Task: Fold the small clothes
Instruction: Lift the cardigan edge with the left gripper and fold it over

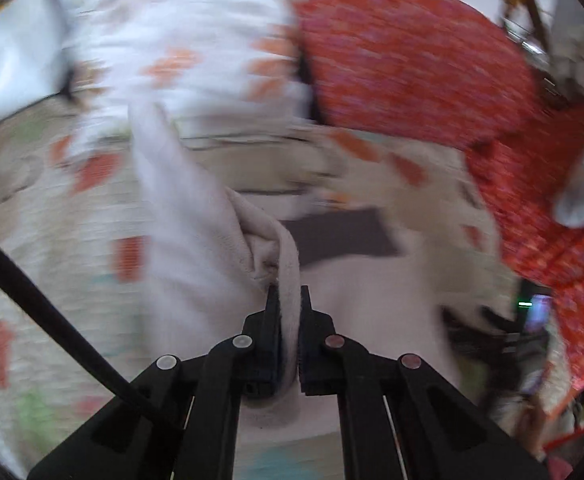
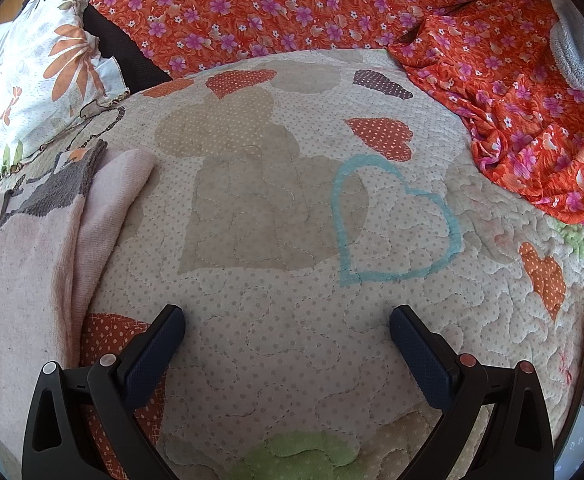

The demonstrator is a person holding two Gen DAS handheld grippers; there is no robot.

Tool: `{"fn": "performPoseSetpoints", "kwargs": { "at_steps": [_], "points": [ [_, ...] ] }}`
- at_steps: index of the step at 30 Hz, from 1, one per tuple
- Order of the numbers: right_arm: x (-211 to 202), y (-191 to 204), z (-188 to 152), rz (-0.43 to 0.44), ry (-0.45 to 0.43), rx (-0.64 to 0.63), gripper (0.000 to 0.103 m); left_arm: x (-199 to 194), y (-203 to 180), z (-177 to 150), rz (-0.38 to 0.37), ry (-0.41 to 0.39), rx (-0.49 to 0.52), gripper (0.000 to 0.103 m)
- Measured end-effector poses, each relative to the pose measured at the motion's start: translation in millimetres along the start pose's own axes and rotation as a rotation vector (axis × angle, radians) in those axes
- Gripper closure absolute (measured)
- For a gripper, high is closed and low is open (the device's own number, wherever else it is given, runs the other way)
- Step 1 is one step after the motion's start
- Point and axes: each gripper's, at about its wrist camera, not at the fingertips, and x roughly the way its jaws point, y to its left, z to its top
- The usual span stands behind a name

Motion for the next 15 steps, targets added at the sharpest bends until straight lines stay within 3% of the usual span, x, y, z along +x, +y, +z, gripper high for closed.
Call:
{"fn": "performPoseSetpoints", "kwargs": {
  "at_steps": [6, 9, 12, 15],
  "points": [
    [0.1, 0.1, 0.2, 0.0, 0.0, 0.0, 0.0, 73.8, -107.4, -29.6, -0.106, 0.142, 0.126, 0.098],
    [0.2, 0.1, 0.2, 0.0, 0.0, 0.0, 0.0, 92.5, -128.3, -45.8, -0.109, 0.196, 0.162, 0.097],
    [0.0, 0.1, 0.0, 0.0, 0.001, 0.0, 0.0, 77.0, -131.1, -53.7, -0.195, 0.212, 0.142, 0.095],
    [0.0, 0.2, -0.1, -0.001, 0.001, 0.001, 0.0, 44.9, -127.9, -56.7, -0.196, 0.139, 0.201, 0.071]
  ]
}}
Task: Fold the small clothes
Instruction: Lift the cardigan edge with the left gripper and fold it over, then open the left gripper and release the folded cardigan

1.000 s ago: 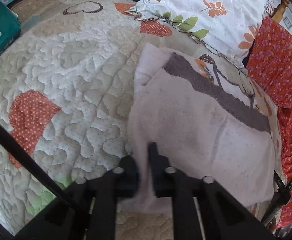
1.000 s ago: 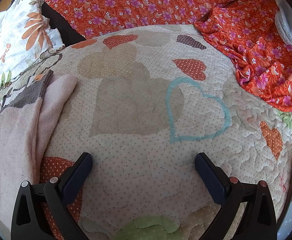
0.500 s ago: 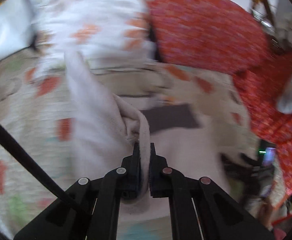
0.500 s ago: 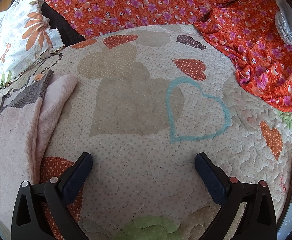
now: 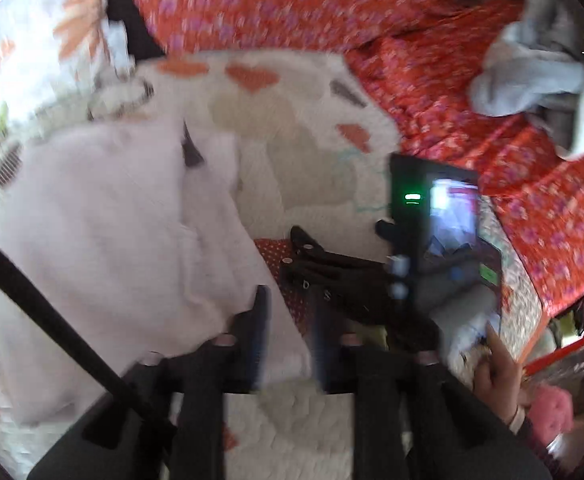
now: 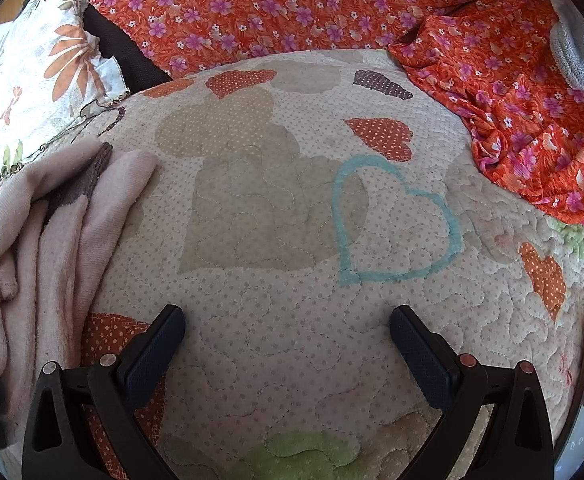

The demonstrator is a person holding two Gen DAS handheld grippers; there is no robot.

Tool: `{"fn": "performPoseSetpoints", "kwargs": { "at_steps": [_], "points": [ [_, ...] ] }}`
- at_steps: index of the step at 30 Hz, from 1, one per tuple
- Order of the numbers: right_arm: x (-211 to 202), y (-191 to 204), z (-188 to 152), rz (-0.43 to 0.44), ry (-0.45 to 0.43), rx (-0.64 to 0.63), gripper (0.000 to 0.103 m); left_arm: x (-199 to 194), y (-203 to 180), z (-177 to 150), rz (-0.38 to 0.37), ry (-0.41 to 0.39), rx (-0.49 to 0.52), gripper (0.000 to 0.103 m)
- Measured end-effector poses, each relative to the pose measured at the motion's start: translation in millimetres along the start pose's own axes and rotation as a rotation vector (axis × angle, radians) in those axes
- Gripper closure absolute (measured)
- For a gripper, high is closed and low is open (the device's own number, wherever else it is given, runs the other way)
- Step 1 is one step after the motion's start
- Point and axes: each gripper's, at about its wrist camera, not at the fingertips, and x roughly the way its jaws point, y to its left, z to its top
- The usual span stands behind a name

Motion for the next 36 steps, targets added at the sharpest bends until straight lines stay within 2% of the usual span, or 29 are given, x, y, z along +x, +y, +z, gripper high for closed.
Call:
{"fn": "performPoseSetpoints", "kwargs": {
  "at_steps": [2, 4, 5, 7, 11, 13, 15, 16, 17, 18, 21, 26, 29, 32, 36],
  "points": [
    [0.0, 0.0, 0.0, 0.0, 0.0, 0.0, 0.0, -26.1, 6.3, -7.1, 0.057, -0.076, 0.034, 0.049],
    [0.0, 0.0, -0.1, 0.0, 0.0, 0.0, 0.0, -41.0, 8.8, -12.6, 0.164, -0.128, 0.101, 0.04],
    [-0.1, 0.0, -0.2, 0.0, 0.0, 0.0, 0.0, -41.6, 8.8, -15.1, 0.213, -0.129, 0.152, 0.039],
    [0.0, 0.0, -0.1, 0.0, 0.0, 0.0, 0.0, -35.3, 8.2, -17.3, 0.266, -0.11, 0.214, 0.039],
    [-0.1, 0.0, -0.4, -0.001, 0.0, 0.0, 0.0, -9.7, -2.8, -31.1, 0.312, -0.046, 0.343, 0.039],
    [-0.1, 0.0, -0.3, 0.0, 0.0, 0.0, 0.0, 5.0, -2.4, -32.4, 0.343, -0.031, 0.359, 0.039],
    [-0.1, -0.1, -0.5, -0.001, 0.0, 0.0, 0.0, 16.3, 4.3, -28.0, 0.37, -0.023, 0.332, 0.052],
    [0.0, 0.1, -0.3, -0.001, 0.0, 0.0, 0.0, 21.2, 9.3, -23.5, 0.38, -0.011, 0.313, 0.068],
    [0.0, 0.1, -0.3, -0.001, 0.0, 0.0, 0.0, 25.8, 13.3, -19.6, 0.38, 0.004, 0.299, 0.09],
    [-0.2, 0.0, -0.5, -0.001, 0.0, 0.0, 0.0, 30.2, 15.3, -17.2, 0.378, 0.02, 0.291, 0.096],
    [-0.1, 0.1, -0.4, -0.001, 0.0, 0.0, 0.0, 30.6, 16.5, -13.0, 0.345, 0.028, 0.236, 0.096],
    [-0.1, 0.2, -0.5, -0.001, 0.0, 0.0, 0.0, 5.4, -11.6, -13.0, 0.204, -0.023, 0.183, 0.097],
    [-0.2, 0.1, -0.7, -0.001, 0.0, 0.0, 0.0, 6.7, -15.0, -16.0, 0.082, 0.019, 0.114, 0.097],
    [-0.1, 0.2, -0.6, -0.002, 0.0, 0.0, 0.0, 24.6, -14.2, -26.0, 0.06, 0.076, 0.084, 0.097],
    [-0.2, 0.2, -0.7, -0.002, 0.0, 0.001, 0.0, 45.1, -6.4, -37.1, 0.104, 0.113, 0.054, 0.096]
  ]
}}
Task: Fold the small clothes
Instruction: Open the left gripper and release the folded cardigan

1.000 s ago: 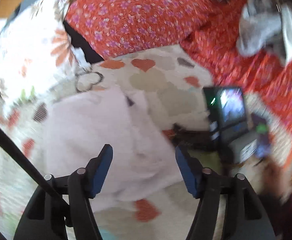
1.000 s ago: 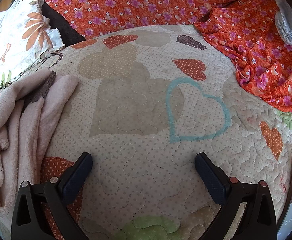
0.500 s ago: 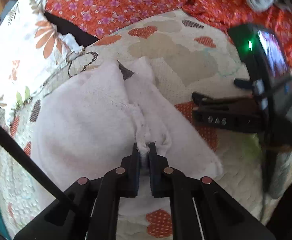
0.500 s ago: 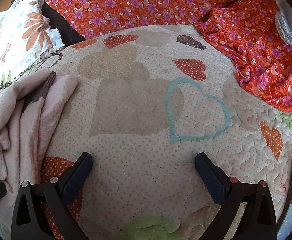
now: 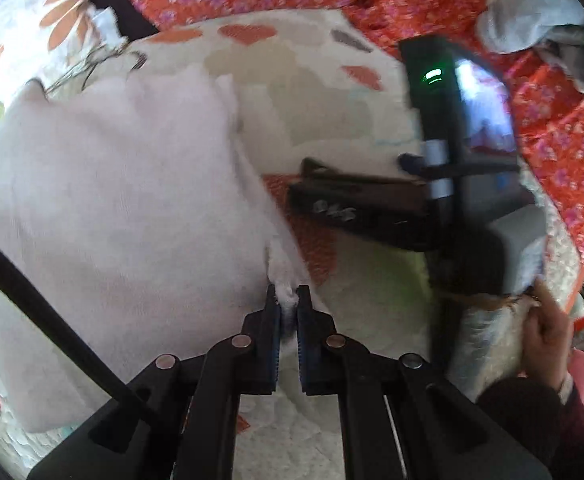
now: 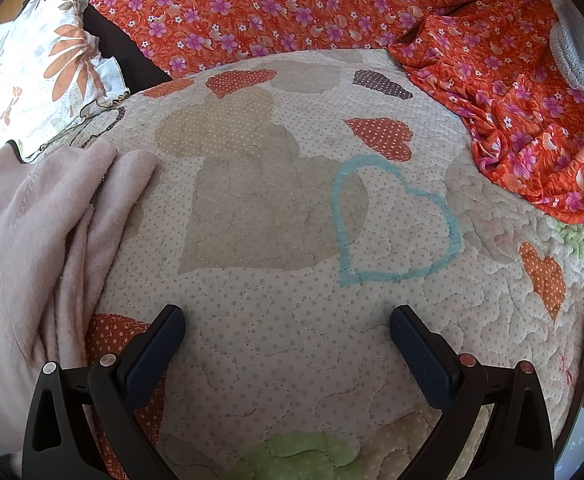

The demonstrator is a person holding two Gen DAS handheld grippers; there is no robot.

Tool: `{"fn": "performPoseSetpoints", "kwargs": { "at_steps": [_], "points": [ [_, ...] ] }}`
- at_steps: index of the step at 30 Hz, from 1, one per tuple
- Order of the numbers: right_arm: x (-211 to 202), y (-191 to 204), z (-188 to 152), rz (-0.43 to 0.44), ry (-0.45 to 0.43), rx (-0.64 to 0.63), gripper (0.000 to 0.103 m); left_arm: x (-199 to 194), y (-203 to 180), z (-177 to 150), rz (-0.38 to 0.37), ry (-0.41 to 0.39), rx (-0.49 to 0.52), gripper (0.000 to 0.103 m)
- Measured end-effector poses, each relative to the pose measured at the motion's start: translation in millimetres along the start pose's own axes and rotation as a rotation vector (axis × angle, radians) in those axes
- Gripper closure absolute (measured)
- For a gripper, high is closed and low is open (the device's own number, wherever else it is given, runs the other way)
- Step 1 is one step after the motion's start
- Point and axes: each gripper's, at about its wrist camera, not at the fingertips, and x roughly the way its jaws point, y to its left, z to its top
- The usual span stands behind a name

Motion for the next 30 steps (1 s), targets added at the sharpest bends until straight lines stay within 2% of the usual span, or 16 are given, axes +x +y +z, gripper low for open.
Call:
{"fn": "performPoseSetpoints", "kwargs": {
  "at_steps": [3, 5, 8, 9, 11, 13, 16, 18, 22, 24, 26, 28, 30],
  "points": [
    [0.1, 0.1, 0.0, 0.0, 0.0, 0.0, 0.0, -18.0, -1.3, -0.2, -0.011, -0.025, -0.006, 0.095],
    [0.0, 0.0, 0.0, 0.0, 0.0, 0.0, 0.0, -37.6, -10.7, -1.5, -0.021, -0.057, 0.046, 0.086],
    [0.0, 0.1, -0.1, 0.0, 0.0, 0.0, 0.0, -69.7, -16.6, -3.2, -0.072, -0.119, 0.091, 0.079],
    [0.0, 0.0, -0.1, 0.0, 0.0, 0.0, 0.0, -75.1, -14.3, -0.9, -0.071, -0.135, 0.088, 0.076],
    [0.0, 0.1, -0.1, -0.001, 0.0, 0.0, 0.0, -83.1, -5.3, 8.8, -0.047, -0.182, 0.055, 0.061],
    [0.0, 0.1, -0.2, 0.0, 0.0, 0.0, 0.0, -78.7, 8.9, 21.7, -0.003, -0.211, 0.0, 0.059],
    [0.0, 0.1, -0.3, 0.0, 0.0, 0.0, 0.0, -53.9, 39.5, 39.2, 0.014, -0.203, -0.096, 0.059],
    [-0.2, 0.0, -0.6, -0.001, 0.0, 0.0, 0.0, -37.6, 49.3, 46.4, 0.03, -0.179, -0.115, 0.059],
    [0.0, 0.2, -0.5, -0.001, 0.0, 0.0, 0.0, 8.4, 51.4, 48.0, -0.009, -0.066, -0.137, 0.059],
    [-0.4, 0.1, -0.4, -0.001, -0.001, 0.0, 0.0, 5.1, 42.3, 44.0, 0.012, -0.082, -0.088, 0.059],
    [-0.3, 0.3, -0.4, -0.001, 0.0, 0.0, 0.0, -2.6, 34.7, 38.7, -0.007, -0.068, -0.04, 0.059],
    [0.0, 0.1, -0.5, -0.001, 0.0, 0.001, 0.0, -21.1, 29.9, 28.0, -0.005, -0.091, 0.011, 0.058],
    [-0.1, 0.2, -0.5, -0.001, 0.0, 0.0, 0.0, -48.0, 27.1, 11.2, 0.042, -0.153, 0.046, 0.049]
  ]
}}
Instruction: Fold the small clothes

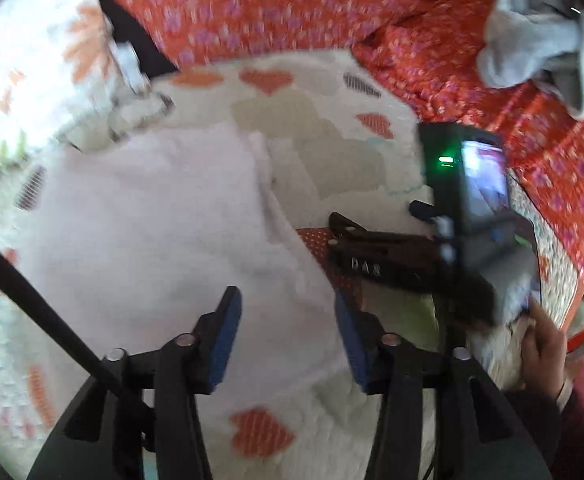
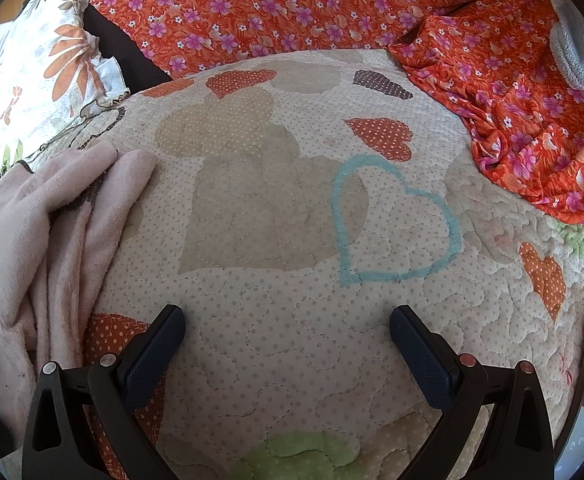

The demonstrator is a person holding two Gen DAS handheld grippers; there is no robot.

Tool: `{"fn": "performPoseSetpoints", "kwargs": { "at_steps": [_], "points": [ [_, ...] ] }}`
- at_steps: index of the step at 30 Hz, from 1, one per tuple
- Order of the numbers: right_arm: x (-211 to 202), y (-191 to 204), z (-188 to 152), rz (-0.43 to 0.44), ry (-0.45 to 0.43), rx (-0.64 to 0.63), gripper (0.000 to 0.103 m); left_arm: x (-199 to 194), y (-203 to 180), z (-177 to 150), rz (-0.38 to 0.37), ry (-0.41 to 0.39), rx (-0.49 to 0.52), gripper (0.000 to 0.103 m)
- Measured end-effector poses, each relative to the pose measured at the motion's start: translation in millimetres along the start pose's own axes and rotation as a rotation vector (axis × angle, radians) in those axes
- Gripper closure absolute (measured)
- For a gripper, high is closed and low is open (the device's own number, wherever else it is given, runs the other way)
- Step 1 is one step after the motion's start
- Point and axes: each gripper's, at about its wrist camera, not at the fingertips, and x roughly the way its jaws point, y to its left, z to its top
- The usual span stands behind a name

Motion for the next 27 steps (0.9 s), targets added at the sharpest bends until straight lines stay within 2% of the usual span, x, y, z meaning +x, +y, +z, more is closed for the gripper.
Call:
{"fn": "performPoseSetpoints", "kwargs": {
  "at_steps": [2, 6, 10, 14, 18, 21, 27],
  "points": [
    [-0.1, -0.1, -0.1, 0.0, 0.0, 0.0, 0.0, -24.1, 1.9, -11.6, 0.032, -0.057, -0.004, 0.035],
    [0.0, 0.0, -0.2, 0.0, 0.0, 0.0, 0.0, -67.4, 1.4, -38.3, 0.121, -0.152, -0.025, 0.03],
    [-0.1, 0.0, -0.2, 0.0, 0.0, 0.0, 0.0, -89.1, 2.4, -57.1, 0.201, -0.205, -0.052, 0.023],
    [0.0, 0.0, -0.2, 0.0, 0.0, 0.0, 0.0, -104.8, 5.0, -78.2, 0.336, -0.257, -0.07, 0.019],
    [0.0, 0.1, -0.3, -0.001, 0.001, 0.0, 0.0, -118.3, 16.6, -94.6, 0.356, -0.264, -0.131, 0.012],
    [0.0, 0.1, -0.4, -0.001, 0.001, 0.0, 0.0, -125.1, 23.9, -106.2, 0.346, -0.253, -0.156, 0.012],
    [-0.1, 0.1, -0.5, -0.001, 0.001, 0.0, 0.0, -124.2, 34.3, -120.3, 0.377, -0.223, -0.174, 0.012]
  ]
}}
